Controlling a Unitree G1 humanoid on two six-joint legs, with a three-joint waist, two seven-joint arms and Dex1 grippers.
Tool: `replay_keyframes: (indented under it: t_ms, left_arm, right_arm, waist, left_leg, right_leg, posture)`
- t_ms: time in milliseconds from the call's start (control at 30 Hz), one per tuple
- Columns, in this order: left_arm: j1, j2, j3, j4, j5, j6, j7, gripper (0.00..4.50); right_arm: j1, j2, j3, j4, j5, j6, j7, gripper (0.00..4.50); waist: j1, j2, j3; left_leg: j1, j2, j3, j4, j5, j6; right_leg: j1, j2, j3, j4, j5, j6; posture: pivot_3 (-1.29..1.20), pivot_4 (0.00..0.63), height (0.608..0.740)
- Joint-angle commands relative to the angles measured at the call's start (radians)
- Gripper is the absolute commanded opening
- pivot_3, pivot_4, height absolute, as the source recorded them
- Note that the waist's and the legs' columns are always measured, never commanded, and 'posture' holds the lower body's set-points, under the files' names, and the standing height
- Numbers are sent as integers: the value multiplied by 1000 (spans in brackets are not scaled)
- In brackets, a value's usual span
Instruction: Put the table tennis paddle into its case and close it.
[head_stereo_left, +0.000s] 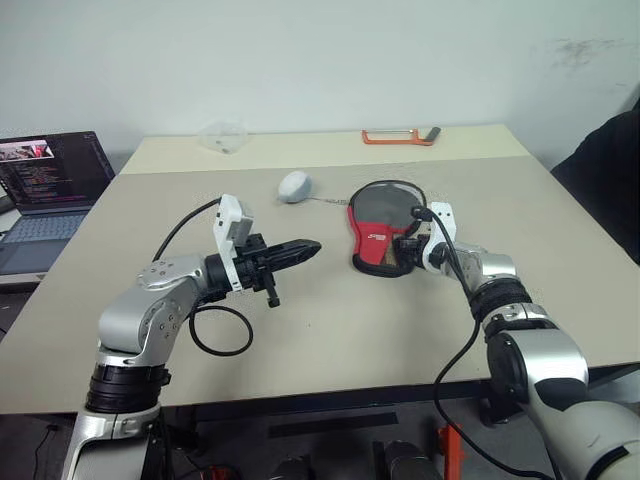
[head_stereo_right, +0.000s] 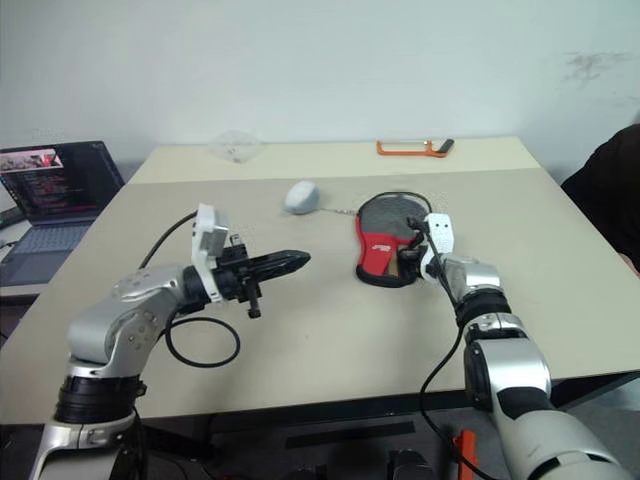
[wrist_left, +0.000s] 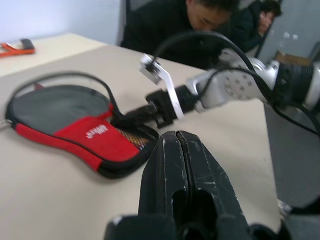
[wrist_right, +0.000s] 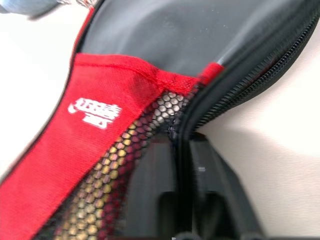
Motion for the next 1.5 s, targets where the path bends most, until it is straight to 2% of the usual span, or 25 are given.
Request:
replay_keyframes:
  t_ms: [33, 233, 333, 600, 900, 1067, 1267, 1500]
  left_arm:
    - [15, 31, -2, -64, -48, 27, -44, 0]
    - [48, 95, -23, -92, -69, 44, -124, 0]
    - [70, 109, -24, -114, -75, 38, -146, 0]
    - [148, 148, -10, -153, -80, 14, -193, 0]
    - [250, 234, 13, -173, -75, -28, -288, 0]
    - [305, 306, 26, -150, -55, -74, -350, 0]
    - [302, 316, 22, -147, -58, -81, -349, 0]
    - [303, 328, 27, -150, -62, -80, -350, 0]
  right_arm:
    - [-14, 27, -11, 19, 18, 35, 30, 31]
    - [-19, 81, -19, -33, 47, 105, 54, 31]
    - [26, 112, -3, -143, 62, 180, 51, 31]
    - [315, 154, 93, -732, 136, 512, 18, 31]
    - [565, 123, 140, -1220, 242, 803, -13, 31]
    - [631, 106, 191, -1330, 296, 872, 9, 31]
    - [674, 167, 226, -1370, 316, 896, -23, 31]
    - [717, 175, 219, -1408, 318, 920, -39, 31]
  waist:
    - [0, 0, 0]
    - [-10, 0, 0]
    - [-18, 0, 0]
    - [-16, 0, 0]
    - [2, 0, 0]
    - [4, 0, 0]
    - [4, 0, 0]
    - [4, 0, 0]
  left_leg:
    - [0, 0, 0, 0, 0, 0]
    - [1, 2, 1, -1, 0, 0]
    - [1, 2, 2, -1, 0, 0]
    - [-1, 2, 0, -2, -1, 0]
    - [-2, 2, -1, -3, -1, -1]
    - [-3, 2, -2, -3, -1, -1]
    - [-3, 3, -3, -3, -2, -1]
    - [-3, 3, -3, -3, -2, -1]
  right_leg:
    - [0, 0, 0, 0, 0, 0]
    - [0, 1, 1, 0, 0, 0]
    - [0, 1, 2, 0, 0, 0]
    - [-2, 0, 1, -2, 0, 0]
    - [-2, 0, 0, -4, 0, 0]
    - [-3, 0, -1, -5, -1, 0]
    - [-2, 0, -2, -5, -1, 0]
    - [-3, 0, -2, -5, -1, 0]
  posture:
    - [0, 150, 740]
    - [0, 150, 740]
    - [0, 150, 740]
    - [0, 150, 740]
    - [0, 150, 740]
    - [0, 150, 740]
    - [0, 150, 740]
    - [0, 150, 740]
